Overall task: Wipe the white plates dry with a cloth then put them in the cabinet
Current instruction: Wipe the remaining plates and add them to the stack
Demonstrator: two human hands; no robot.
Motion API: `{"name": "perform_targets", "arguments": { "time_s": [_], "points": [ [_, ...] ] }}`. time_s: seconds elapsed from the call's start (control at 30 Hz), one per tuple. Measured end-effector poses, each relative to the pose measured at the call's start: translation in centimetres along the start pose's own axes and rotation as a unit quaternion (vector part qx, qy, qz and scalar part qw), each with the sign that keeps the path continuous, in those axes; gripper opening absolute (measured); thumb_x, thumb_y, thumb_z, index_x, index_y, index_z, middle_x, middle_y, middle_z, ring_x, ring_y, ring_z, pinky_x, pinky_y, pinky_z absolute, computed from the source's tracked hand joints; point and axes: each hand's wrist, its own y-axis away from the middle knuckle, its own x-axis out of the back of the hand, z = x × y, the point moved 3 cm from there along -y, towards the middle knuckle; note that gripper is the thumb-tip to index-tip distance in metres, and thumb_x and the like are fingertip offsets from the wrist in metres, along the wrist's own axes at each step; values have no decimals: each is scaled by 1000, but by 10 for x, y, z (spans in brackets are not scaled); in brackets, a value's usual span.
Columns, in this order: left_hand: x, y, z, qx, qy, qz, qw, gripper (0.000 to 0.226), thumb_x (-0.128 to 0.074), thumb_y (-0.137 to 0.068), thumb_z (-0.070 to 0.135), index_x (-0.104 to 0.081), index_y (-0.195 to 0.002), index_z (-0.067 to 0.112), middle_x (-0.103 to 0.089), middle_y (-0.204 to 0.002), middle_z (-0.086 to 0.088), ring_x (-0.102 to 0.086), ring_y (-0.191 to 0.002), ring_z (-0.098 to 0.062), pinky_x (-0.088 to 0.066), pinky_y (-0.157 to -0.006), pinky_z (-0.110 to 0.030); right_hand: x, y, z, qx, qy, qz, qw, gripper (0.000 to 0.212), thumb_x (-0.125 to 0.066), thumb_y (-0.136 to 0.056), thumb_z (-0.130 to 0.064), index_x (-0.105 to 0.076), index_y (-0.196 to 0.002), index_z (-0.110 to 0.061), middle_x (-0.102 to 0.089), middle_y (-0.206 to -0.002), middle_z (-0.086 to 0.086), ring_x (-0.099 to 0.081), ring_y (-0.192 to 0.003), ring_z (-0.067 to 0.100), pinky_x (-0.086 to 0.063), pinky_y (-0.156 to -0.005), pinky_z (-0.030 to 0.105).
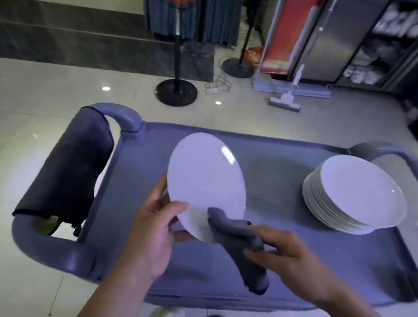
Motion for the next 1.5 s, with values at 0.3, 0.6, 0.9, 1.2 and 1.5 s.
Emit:
{"name": "perform_targets", "arguments": {
  "time_s": [0.3,0.6,0.9,1.2,1.5],
  "points": [
    [12,-34,-26,125,-2,32,992,51,-53,-90,-2,-64,-130,27,-70,-119,-3,-65,-108,-31,-62,-61,-44,57,94,81,-234,73,348,905,31,-68,-95,-14,-70,-117,-35,-75,-103,2,-67,-97,20,-48,-83,33],
    [3,-43,-35,179,-21,-11,984,50,-53,-91,-1,-63,-132,26,-71,-117,-3,-66,-106,-29,-62,-59,-43,-55,105,191,-355,391,103,843,80,-7,-87,-84,14,-154,-46,28,-161,-9,26,-151,18,13,-121,51],
    [-12,-52,-45,205,-7,-53,977,47,-52,-91,-2,-58,-134,18,-68,-123,-9,-67,-100,-32,-59,-55,-40,-14,104,153,-338,204,225,891,66,-44,-88,-75,-41,-146,-46,-25,-163,-14,-20,-152,11,-20,-123,43],
    [-70,-45,-70,248,-6,-214,945,59,-69,-65,6,-72,-120,27,-72,-116,-8,-43,-96,-30,-48,-68,-35,68,84,76,-273,-375,462,756,28,-69,-93,-28,-74,-113,-10,-72,-112,12,-68,-98,28,-62,-81,46],
    [-175,-52,-104,224,-114,-183,951,39,-64,-77,-3,-76,-109,17,-75,-106,-10,-56,-80,-29,-53,-63,-38,156,108,102,-245,-370,471,762,22,-60,-97,-17,-76,-110,-9,-75,-97,14,-69,-79,24,-55,-80,40]
  ]
}}
